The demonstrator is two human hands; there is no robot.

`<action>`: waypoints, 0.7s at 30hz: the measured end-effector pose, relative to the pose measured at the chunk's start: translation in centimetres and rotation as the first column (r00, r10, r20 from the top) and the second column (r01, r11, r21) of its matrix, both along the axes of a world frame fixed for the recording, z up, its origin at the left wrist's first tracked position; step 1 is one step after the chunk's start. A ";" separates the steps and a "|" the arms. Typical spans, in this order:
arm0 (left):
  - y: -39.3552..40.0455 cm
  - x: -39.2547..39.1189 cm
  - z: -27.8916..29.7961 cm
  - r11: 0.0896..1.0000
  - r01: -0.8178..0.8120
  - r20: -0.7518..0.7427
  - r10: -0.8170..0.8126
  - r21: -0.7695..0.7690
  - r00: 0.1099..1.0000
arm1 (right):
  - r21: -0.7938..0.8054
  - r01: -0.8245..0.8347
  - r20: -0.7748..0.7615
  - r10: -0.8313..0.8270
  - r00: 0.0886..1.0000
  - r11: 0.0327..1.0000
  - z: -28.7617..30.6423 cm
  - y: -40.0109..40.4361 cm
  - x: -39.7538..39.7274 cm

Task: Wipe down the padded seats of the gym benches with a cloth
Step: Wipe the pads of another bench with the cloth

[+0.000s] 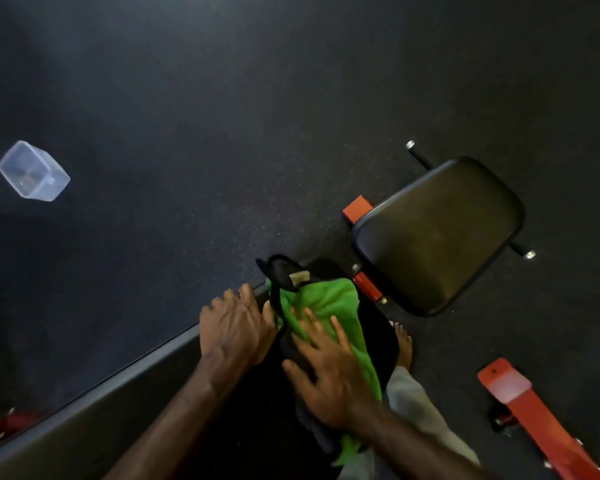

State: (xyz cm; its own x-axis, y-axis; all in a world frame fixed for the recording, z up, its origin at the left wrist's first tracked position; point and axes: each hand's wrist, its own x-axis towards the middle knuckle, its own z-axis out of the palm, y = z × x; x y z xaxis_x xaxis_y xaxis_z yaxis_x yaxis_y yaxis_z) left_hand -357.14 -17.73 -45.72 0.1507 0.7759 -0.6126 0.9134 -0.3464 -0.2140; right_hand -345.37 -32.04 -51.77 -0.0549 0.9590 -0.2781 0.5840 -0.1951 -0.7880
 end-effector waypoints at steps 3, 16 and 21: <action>-0.4 -0.1 -0.2 1.000 0.008 -0.020 -0.008 0.018 1.000 | -0.059 0.032 0.031 -0.030 0.999 0.998 -5.4 2.9 3.8; 0.1 1.9 -2.6 1.000 0.008 0.006 -0.008 0.024 1.000 | -0.382 0.331 0.027 -0.348 0.937 0.863 -7.7 7.0 4.0; 0.1 2.9 -3.2 0.998 0.006 -0.004 -0.006 0.057 1.000 | 0.075 -0.058 -0.071 0.064 0.995 0.995 -7.3 4.4 4.9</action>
